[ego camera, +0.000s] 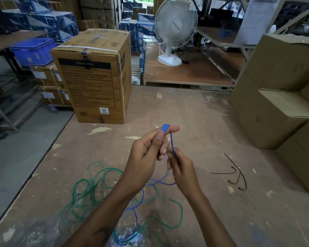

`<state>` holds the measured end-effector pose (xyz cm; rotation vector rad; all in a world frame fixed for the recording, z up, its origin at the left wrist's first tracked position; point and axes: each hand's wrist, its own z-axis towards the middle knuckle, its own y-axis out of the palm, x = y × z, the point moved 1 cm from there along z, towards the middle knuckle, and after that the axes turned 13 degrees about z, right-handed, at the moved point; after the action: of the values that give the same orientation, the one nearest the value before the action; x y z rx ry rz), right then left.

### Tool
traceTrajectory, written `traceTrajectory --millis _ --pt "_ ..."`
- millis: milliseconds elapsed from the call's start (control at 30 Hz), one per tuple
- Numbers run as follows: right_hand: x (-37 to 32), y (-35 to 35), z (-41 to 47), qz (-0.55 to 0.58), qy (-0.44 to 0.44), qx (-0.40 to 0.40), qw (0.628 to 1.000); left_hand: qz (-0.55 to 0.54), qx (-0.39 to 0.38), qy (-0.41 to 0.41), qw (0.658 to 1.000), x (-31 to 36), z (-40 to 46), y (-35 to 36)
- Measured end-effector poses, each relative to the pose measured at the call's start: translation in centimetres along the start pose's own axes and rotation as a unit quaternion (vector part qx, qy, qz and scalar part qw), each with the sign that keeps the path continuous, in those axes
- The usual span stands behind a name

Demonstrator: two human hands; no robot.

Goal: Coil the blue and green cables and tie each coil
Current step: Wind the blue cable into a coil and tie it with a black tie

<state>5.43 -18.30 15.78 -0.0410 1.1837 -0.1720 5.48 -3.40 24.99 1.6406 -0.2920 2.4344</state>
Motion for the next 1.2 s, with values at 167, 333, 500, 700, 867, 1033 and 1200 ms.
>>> traceTrajectory --millis 167,333,500,700,867,1033,1200 --pt "-1.0 3.1 -3.0 -0.012 0.040 -0.071 0.997 -0.189 0.029 -0.056 0.980 1.0 1.4 1.4" --pt "-2.9 3.3 -4.6 -0.017 0.029 0.036 0.999 -0.208 0.081 -0.048 0.974 1.1 3.3 0.4" --pt "-3.9 1.9 -5.3 -0.047 0.029 0.061 0.997 -0.096 0.135 -0.025 0.986 -0.6 4.0 -0.9" --pt "-8.3 1.2 -5.7 0.159 0.103 -0.010 0.982 0.344 0.071 0.128 0.928 -3.2 3.5 -2.1" --pt "-11.6 -1.6 -4.1 0.209 0.085 -0.014 0.974 0.401 -0.005 0.189 0.896 -2.4 2.9 -2.9" --pt "-14.1 -4.2 -0.8 0.062 -0.054 0.042 0.996 0.342 -0.058 0.102 0.932 -1.3 1.7 -4.2" --pt "-13.4 -4.2 4.9 0.076 -0.116 0.111 0.984 0.221 -0.150 0.039 0.963 0.9 -0.8 -3.7"
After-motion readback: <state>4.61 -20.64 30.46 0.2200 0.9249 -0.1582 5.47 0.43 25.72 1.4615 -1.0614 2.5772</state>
